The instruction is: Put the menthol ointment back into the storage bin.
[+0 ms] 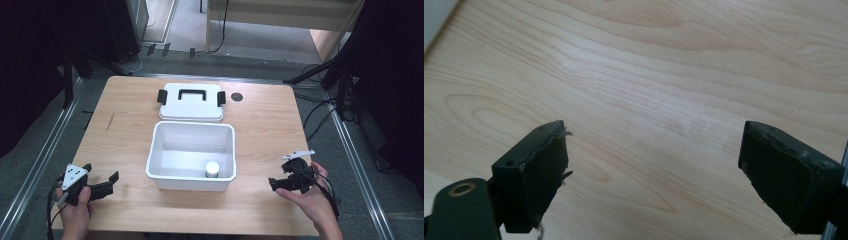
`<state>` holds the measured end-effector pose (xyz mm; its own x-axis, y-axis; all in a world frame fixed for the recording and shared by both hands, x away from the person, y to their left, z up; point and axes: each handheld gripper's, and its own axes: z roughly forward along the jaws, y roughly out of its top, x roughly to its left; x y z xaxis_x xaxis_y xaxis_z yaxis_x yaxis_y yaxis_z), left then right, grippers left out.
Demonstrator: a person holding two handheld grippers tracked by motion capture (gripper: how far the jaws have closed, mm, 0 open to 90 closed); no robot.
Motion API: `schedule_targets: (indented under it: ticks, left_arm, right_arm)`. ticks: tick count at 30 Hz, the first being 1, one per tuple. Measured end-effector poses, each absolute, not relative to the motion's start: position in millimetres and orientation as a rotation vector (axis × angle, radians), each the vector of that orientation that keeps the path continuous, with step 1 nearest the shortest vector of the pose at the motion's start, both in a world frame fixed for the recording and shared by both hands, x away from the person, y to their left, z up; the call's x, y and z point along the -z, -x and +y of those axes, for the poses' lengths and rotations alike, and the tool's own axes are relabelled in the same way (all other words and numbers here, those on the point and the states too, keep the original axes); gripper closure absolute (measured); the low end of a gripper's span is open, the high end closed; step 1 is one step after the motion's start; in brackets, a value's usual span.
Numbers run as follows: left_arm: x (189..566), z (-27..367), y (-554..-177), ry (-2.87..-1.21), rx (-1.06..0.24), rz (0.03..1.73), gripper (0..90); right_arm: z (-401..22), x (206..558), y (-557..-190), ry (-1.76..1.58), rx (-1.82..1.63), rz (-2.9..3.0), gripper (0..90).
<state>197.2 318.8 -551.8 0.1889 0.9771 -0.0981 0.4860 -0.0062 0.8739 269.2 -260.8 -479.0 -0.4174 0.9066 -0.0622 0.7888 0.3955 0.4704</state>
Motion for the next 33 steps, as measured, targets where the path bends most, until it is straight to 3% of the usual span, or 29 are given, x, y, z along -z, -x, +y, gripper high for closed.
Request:
schedule_targets:
  ticks: [17, 33]
  left_arm:
    - [551.8, 318.3, -197.1, -1.621, -0.737, 1.419, 0.6]
    - [551.7, 318.2, -197.2, -1.624, -0.735, 1.421, 0.6]
  right_arm:
    - [-314.2, 526.2, -230.1, -1.508, -0.813, 2.079, 14.9]
    - [-335.0, 540.9, -216.8, -1.486, -0.927, 1.963, 16.4]
